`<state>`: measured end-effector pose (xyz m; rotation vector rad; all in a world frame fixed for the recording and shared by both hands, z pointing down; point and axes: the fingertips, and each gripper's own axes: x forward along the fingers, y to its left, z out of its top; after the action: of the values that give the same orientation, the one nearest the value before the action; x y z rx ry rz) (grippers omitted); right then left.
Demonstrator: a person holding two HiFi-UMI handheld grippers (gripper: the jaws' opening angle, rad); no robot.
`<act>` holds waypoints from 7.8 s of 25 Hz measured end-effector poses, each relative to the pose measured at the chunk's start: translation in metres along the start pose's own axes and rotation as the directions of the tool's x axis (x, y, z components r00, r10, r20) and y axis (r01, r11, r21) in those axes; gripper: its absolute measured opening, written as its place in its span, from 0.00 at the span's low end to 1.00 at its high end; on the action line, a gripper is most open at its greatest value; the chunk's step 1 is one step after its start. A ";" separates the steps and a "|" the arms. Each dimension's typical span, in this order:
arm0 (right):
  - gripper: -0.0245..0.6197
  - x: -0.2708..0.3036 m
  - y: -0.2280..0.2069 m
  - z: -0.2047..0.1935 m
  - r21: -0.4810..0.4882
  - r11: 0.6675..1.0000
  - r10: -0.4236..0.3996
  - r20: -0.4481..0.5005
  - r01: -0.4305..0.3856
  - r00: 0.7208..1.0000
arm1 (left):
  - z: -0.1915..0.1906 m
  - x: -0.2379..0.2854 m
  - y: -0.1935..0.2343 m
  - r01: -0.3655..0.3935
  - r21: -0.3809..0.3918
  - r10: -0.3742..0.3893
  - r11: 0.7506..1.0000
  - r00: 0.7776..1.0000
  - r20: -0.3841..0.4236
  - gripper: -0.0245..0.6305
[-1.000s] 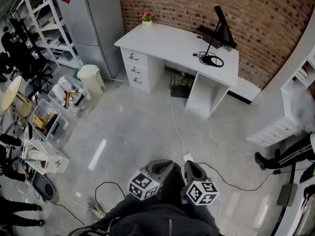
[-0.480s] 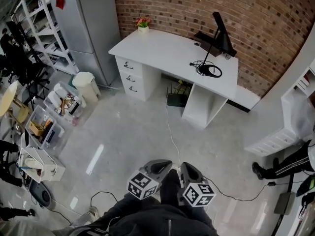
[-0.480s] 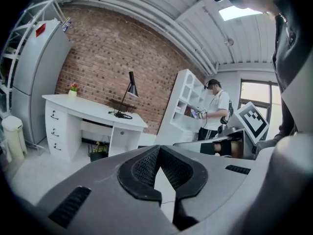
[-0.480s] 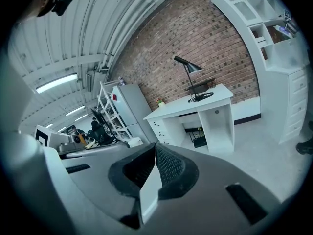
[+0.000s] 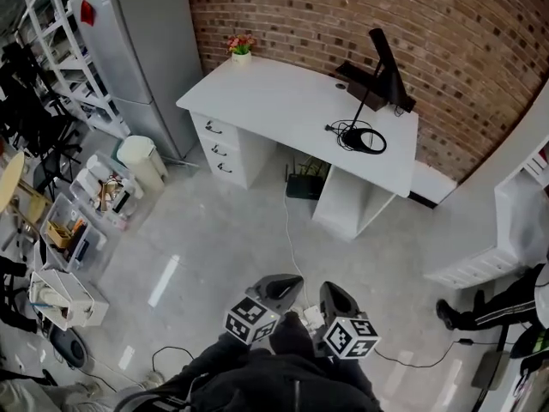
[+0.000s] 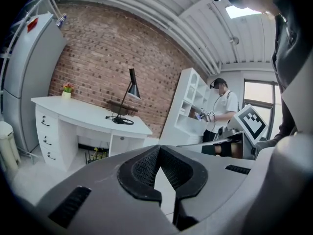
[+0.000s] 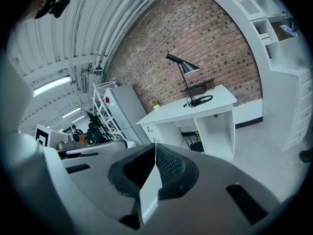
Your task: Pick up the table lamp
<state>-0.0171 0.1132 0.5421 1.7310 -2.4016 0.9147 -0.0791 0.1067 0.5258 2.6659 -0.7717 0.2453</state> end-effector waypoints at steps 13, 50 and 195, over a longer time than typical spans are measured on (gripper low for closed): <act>0.05 0.058 -0.064 0.046 -0.002 0.999 0.041 -0.016 -0.041 0.999 | 0.030 0.084 0.043 -0.034 0.007 0.034 0.999 0.999 0.017 0.05; 0.05 0.187 -0.168 0.172 0.105 0.990 -0.103 0.057 0.096 0.993 | 0.122 0.243 0.159 0.090 0.041 -0.088 0.995 0.995 -0.043 0.05; 0.25 0.304 -0.252 0.545 0.081 0.879 0.349 0.563 -0.470 0.750 | 0.606 0.411 0.223 0.223 0.490 -0.390 0.843 0.880 0.271 0.40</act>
<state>0.2515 -0.4593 0.3117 1.7317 -3.2710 0.8375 0.1838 -0.4981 0.1368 3.2825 -0.3867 -0.1914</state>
